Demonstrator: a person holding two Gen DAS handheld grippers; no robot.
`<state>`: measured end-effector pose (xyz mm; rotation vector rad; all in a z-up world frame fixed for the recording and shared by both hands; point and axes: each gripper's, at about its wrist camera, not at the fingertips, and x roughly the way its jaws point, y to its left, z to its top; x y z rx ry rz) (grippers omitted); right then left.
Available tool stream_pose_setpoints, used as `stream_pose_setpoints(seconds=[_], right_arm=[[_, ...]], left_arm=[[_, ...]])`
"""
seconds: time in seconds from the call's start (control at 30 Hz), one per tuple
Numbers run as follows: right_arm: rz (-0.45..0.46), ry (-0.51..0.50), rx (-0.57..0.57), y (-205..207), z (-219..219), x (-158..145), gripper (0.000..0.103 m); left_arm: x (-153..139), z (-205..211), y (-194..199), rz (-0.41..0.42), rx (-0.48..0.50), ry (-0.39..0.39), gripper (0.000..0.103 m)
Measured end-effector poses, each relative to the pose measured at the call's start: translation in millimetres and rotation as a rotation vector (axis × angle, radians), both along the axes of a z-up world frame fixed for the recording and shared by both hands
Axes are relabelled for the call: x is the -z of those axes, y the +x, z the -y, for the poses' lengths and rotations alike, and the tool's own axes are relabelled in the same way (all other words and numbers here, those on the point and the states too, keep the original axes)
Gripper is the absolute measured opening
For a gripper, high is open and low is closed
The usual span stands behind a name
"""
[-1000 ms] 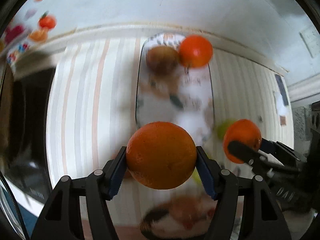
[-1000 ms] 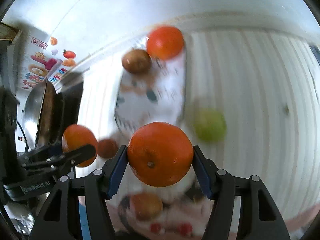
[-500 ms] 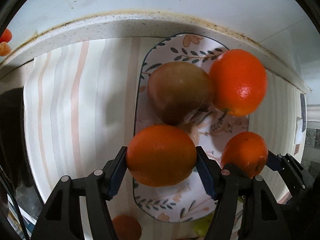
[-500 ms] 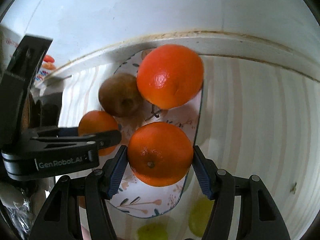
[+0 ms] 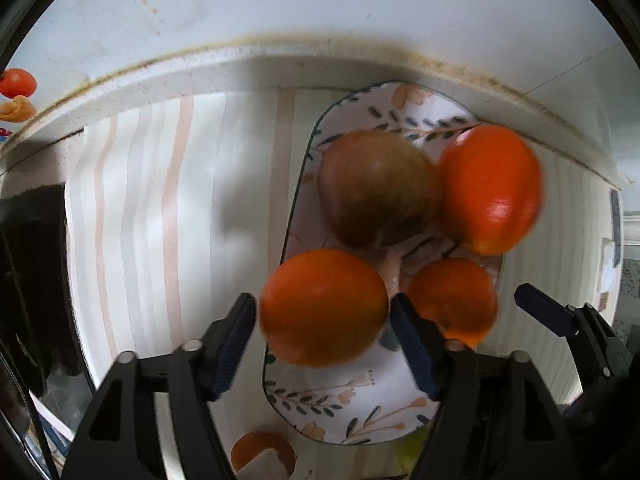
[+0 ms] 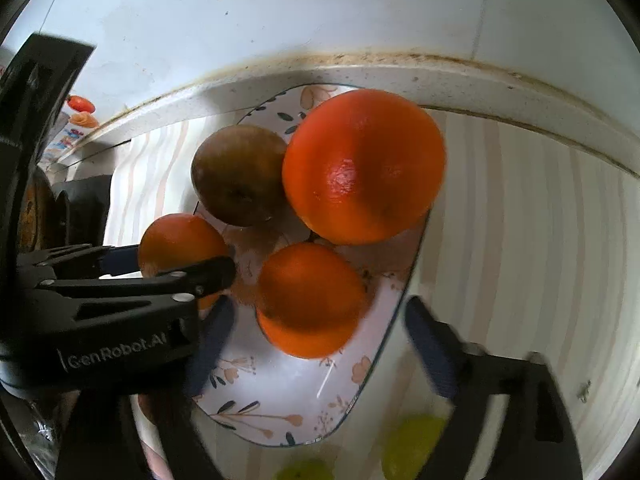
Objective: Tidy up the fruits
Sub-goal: 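Place both tangerines onto the floral plate and open both tools, then grasp the red apple with the left tool while the right tool reaches the green apple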
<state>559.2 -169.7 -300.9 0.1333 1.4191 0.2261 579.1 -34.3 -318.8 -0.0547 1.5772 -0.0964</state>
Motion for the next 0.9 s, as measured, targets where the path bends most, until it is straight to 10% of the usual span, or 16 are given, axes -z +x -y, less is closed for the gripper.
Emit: stream_pose_setpoints(seconds=[0.9], right_arm=[[0.219,-0.125,0.122,-137.0,11.9,-132.8,0.097]], left_arm=[[-156.3,-35.0,-144.3,0.399,-0.041,0.069,0.089]])
